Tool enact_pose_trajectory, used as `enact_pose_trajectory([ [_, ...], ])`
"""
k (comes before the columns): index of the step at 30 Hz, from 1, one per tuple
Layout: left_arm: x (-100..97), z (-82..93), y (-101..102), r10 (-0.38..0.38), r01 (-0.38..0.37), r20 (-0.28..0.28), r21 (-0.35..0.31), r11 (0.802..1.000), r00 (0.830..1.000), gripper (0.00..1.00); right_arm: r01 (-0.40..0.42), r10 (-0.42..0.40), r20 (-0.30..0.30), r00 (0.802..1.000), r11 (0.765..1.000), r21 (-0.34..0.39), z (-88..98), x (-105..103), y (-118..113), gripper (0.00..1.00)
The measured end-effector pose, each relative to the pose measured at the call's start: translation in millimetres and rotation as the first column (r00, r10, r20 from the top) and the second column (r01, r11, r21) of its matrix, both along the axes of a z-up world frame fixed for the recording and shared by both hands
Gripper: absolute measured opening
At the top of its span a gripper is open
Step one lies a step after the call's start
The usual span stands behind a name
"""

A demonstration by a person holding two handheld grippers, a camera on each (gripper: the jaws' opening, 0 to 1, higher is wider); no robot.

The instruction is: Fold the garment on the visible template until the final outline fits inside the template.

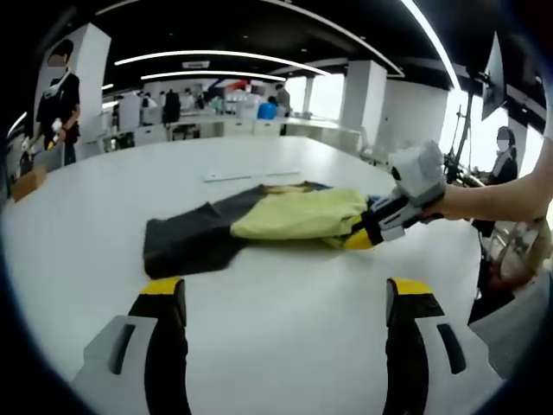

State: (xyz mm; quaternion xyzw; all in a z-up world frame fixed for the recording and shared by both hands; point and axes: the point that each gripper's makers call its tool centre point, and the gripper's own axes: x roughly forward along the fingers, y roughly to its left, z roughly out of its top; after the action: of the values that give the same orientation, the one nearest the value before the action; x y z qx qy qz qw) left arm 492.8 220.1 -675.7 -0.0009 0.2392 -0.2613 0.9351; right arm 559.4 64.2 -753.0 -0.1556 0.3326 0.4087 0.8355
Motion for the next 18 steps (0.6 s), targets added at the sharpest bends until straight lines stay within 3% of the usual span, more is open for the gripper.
enact_pose_trajectory([
  [6, -1.1, 3.0, -1, 0.010, -0.009, 0.010, -0.040, 0.999, 1.000, 0.93, -0.020, 0.022, 0.043, 0.999, 0.998, -0.055, -1.4, 4, -5, 0.00],
  [8, -3.0, 1.5, -1, 0.006, -0.005, 0.009, -0.028, 1.000, 1.000, 0.93, 0.011, -0.011, 0.005, 1.000, 1.000, -0.020, -0.8, 2, -4, 0.00],
  [11, -4.7, -0.2, -1, 0.006, -0.006, 0.003, -0.030, 1.000, 1.000, 0.92, -0.006, 0.006, -0.008, 1.000, 1.000, -0.016, 1.8, 1, -5, 0.00],
  [18, -6.2, 1.0, -4, 0.002, -0.002, 0.006, -0.032, 0.999, 1.000, 0.92, -0.021, 0.024, -0.046, 0.999, 0.998, 0.055, 31.6, -10, -3, 0.00],
])
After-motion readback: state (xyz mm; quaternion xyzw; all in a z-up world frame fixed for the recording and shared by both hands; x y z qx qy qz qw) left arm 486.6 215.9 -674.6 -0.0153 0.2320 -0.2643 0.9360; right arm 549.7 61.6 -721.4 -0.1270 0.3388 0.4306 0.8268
